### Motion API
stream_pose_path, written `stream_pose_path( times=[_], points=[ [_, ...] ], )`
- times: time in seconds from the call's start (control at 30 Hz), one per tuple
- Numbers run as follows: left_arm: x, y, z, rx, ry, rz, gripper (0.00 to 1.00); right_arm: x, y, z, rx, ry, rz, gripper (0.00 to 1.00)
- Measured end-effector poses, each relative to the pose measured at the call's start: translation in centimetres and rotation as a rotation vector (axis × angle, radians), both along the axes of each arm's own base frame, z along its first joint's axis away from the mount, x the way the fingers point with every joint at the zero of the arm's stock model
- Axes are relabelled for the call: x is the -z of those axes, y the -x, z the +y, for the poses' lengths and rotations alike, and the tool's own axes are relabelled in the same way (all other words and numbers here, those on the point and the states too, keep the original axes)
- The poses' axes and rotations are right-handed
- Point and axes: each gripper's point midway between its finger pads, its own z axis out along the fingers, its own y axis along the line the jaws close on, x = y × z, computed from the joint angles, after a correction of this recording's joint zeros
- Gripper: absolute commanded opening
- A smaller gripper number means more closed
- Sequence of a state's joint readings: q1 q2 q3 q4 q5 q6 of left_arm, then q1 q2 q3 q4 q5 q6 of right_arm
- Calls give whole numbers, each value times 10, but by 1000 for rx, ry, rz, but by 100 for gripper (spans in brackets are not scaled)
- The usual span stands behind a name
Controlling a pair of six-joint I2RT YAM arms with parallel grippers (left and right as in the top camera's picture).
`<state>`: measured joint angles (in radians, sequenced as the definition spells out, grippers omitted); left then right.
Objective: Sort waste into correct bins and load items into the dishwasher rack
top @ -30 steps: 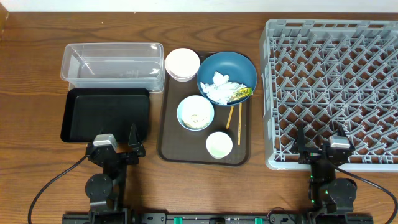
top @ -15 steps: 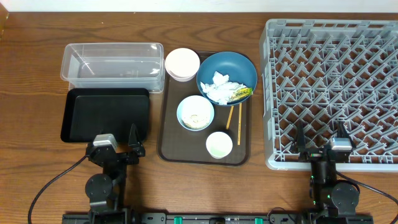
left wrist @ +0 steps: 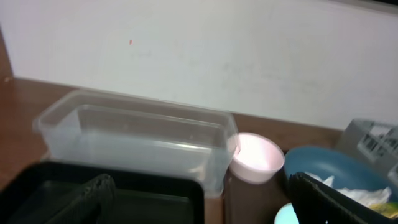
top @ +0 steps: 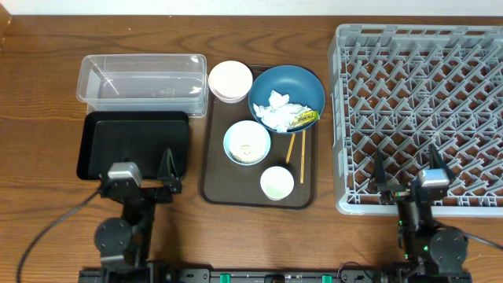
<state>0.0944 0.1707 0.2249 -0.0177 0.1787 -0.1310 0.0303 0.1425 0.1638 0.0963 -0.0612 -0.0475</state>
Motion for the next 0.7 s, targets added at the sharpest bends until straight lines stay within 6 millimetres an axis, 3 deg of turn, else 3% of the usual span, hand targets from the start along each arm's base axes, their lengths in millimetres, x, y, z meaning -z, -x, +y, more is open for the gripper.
stream_pose_path(
  times=[0.27,0.53,0.7],
  points=[
    [-65,-36,-11,87,-7,99,91,-37,-32,15,-82,74,162,99],
    [-95,-90,-24,193,24,330,91,-59,-64,21,-121,110,437,99],
    [-100,-125,-58,330,-33,501,91,-64,-75,24,-148,114,575,99]
  ],
)
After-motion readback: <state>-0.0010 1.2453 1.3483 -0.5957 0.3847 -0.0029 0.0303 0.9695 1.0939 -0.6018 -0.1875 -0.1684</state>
